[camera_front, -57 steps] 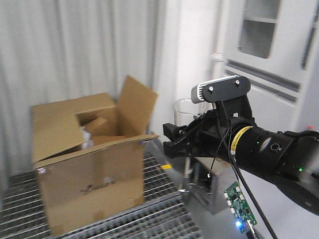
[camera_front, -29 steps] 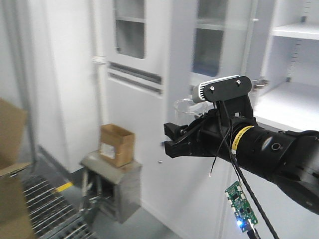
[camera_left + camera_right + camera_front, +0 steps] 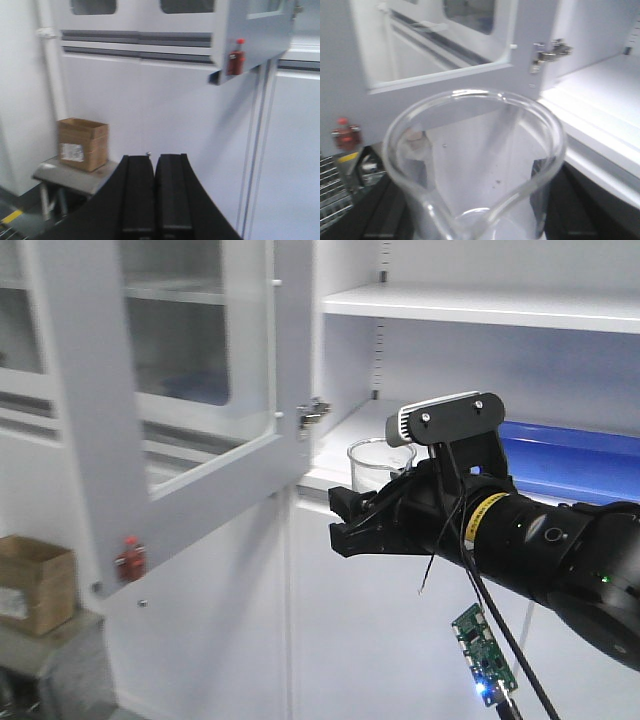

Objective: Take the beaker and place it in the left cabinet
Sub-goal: 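Drive up to the open cabinet shelf with the blue tray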

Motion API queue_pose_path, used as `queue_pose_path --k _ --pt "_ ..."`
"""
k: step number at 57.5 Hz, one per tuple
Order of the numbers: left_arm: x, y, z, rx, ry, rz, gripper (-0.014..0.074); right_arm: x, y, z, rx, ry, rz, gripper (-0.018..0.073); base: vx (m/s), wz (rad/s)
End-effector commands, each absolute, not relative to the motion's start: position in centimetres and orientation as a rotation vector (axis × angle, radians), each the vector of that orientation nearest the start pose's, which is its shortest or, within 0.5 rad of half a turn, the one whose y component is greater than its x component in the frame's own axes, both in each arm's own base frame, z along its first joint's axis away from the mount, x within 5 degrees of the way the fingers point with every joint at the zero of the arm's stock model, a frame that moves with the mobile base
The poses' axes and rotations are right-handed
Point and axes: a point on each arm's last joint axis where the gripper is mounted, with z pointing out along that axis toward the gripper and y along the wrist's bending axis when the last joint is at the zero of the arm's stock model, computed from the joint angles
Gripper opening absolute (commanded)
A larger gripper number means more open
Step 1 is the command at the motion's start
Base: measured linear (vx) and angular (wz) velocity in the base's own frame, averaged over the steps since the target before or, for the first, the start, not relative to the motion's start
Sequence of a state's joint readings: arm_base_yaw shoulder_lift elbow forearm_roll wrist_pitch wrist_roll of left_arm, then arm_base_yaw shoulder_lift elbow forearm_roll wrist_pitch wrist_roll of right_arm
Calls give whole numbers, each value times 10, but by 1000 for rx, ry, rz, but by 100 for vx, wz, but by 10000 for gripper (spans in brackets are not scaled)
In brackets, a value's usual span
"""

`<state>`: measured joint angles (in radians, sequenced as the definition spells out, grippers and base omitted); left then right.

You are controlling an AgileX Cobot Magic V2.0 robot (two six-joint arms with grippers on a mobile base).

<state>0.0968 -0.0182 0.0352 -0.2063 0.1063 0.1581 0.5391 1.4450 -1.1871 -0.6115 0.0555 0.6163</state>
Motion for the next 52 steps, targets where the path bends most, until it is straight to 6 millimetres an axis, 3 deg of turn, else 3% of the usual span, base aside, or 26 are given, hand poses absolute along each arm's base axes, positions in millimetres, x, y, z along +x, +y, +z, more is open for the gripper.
queue_pose_path --k 1,32,52 --pt "54 5 207 -108 1486 28 -6 286 171 398 -454 1609 406 177 14 -52" --pt "54 5 207 -108 1486 28 -6 286 171 398 -454 1609 406 177 12 -47" --pt "54 5 207 -108 1486 28 -6 286 171 398 -454 1609 406 177 12 -22"
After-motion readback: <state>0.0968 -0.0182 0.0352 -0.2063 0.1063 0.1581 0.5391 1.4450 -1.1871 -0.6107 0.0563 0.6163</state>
